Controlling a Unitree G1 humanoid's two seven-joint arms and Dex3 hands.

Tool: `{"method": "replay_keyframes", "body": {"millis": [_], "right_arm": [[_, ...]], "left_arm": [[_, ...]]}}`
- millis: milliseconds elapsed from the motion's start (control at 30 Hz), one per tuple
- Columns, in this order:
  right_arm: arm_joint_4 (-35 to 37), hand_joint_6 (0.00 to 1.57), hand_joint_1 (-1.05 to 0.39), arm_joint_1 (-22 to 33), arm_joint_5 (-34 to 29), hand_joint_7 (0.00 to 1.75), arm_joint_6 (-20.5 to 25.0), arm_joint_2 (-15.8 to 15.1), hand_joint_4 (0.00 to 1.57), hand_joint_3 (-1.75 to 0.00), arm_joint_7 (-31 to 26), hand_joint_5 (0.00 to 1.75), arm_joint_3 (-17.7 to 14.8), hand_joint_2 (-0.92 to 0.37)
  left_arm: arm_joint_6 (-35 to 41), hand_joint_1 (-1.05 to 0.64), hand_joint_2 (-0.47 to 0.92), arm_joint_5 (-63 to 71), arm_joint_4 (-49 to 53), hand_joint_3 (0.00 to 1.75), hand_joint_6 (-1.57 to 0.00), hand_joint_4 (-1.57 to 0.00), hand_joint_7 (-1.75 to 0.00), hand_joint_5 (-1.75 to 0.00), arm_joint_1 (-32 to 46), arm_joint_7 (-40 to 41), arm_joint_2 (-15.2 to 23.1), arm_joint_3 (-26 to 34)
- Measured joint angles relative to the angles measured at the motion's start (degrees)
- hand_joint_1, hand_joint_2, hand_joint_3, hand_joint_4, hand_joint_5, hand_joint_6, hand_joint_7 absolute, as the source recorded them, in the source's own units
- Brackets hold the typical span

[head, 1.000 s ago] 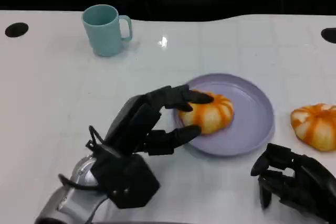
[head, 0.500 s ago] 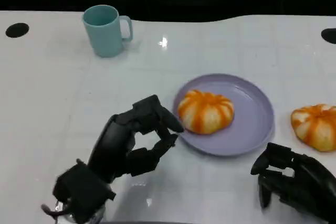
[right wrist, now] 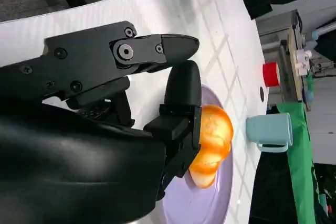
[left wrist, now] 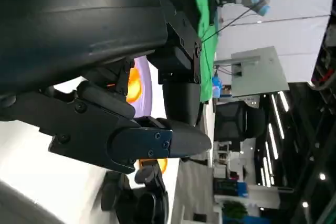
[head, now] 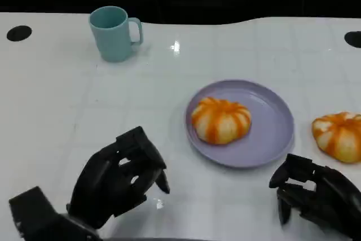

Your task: Grasp the bread from the table and place it into the plate.

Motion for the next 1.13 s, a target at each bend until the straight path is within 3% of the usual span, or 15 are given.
{"method": "replay_keyframes", "body": {"millis": [133,600,1133], "right_arm": [[-0.15,0.67,-0.55,0.0,-0.5,1.37,-0.22,0.0,0.67,-0.25,-0.4,1.75,0.1,-0.92],[-0.46,0.69,-0.53,0.02,-1.25,1.37,-0.18,-0.04,0.67,-0.25,-0.77,1.75,0.11,-0.92],[-1.34,0.66,-0.52,0.45,-2.45,1.38,-0.74,-0.21,0.66,-0.27,-1.63,1.75,0.5,-0.92]], "left_arm": [[3.39,-0.71,0.92,-0.31,-1.62,0.34,-0.65,-0.7,-1.5,-1.75,1.86,-0.94,-0.07,0.96],[13.82,-0.69,0.92,-5.6,-5.94,0.31,-0.61,-0.78,-1.63,-1.75,5.97,-3.84,-2.07,4.28],[15.44,-0.66,0.92,-5.75,-5.95,0.29,-0.6,-0.74,-1.59,-1.75,5.94,-5.44,-2.59,5.97]]}}
